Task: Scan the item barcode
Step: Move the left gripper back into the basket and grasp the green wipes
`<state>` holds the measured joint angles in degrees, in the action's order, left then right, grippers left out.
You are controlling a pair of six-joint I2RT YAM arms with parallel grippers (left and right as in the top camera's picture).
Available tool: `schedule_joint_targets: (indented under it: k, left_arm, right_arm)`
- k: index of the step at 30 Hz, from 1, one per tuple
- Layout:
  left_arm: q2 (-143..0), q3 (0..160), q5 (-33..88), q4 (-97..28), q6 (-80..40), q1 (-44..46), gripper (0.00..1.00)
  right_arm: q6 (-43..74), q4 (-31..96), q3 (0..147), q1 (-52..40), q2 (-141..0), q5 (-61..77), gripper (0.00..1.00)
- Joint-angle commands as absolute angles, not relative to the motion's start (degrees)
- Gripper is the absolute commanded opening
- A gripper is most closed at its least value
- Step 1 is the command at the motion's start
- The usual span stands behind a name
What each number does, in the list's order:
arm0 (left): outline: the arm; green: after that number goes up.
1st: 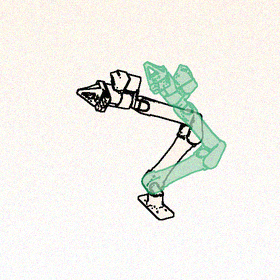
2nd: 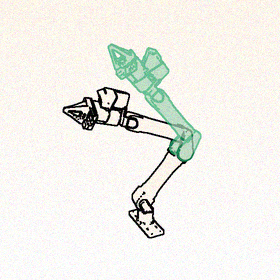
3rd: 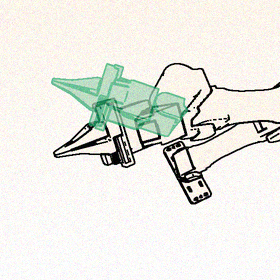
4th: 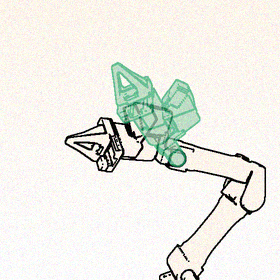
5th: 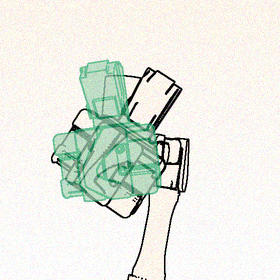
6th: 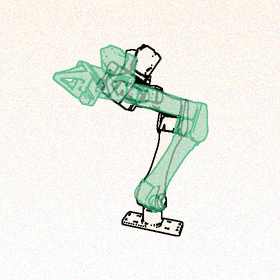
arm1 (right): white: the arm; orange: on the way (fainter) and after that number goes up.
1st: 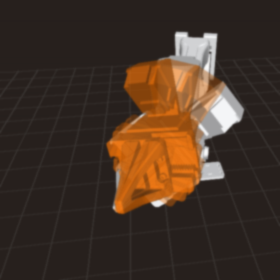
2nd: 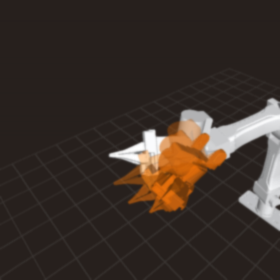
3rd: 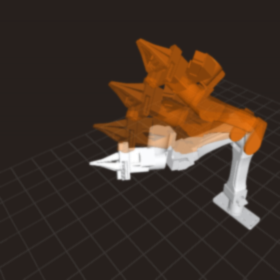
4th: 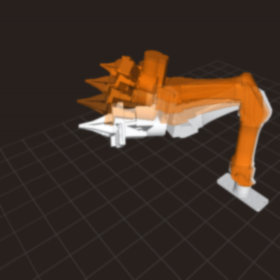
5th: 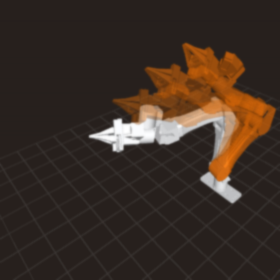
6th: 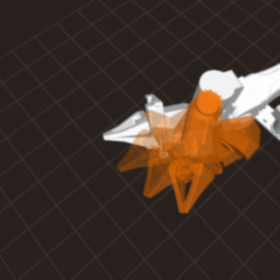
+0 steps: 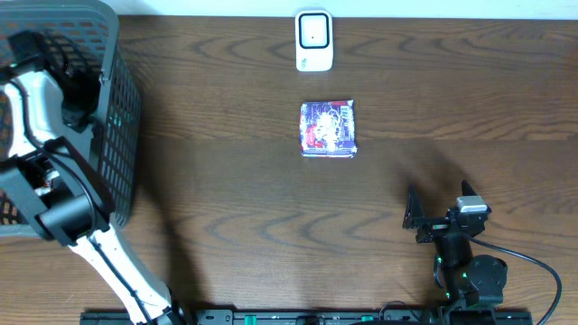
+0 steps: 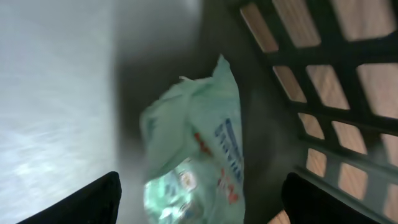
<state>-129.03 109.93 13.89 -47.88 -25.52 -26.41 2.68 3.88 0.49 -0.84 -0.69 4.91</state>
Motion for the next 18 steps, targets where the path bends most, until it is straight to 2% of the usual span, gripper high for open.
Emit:
schedule_joint_targets:
  k: [1,7,9,15,18]
  left_arm:
    - [-130.72,109.71,14.72,-47.66,-25.54,-25.58,0.82]
    - [-132.9,109.65,13.43,-47.66,-22.52,-25.45,0.71]
    - [-133.14,109.08,10.59,-47.64,-22.11,-25.45,0.64]
    - [-133.12,108.6,7.25,-48.75,-22.13,-25.47,0.08]
    - [-132.86,108.64,7.22,-50.68,-22.11,-25.58,0.07]
  right_arm:
    - [2.07,4.01,0.3,-0.08,-0.38,4.6,0.99]
    - [2.07,4.01,0.32,-0.08,-0.38,4.6,0.99]
    - [2.07,4.01,0.3,-0.08,-0.38,4.6,0.99]
    - [2.07,4.01,0.3,-0.08,-0.38,4.62,0.99]
    - [2.07,4.01,0.32,-0.08,-0.38,4.62,0.99]
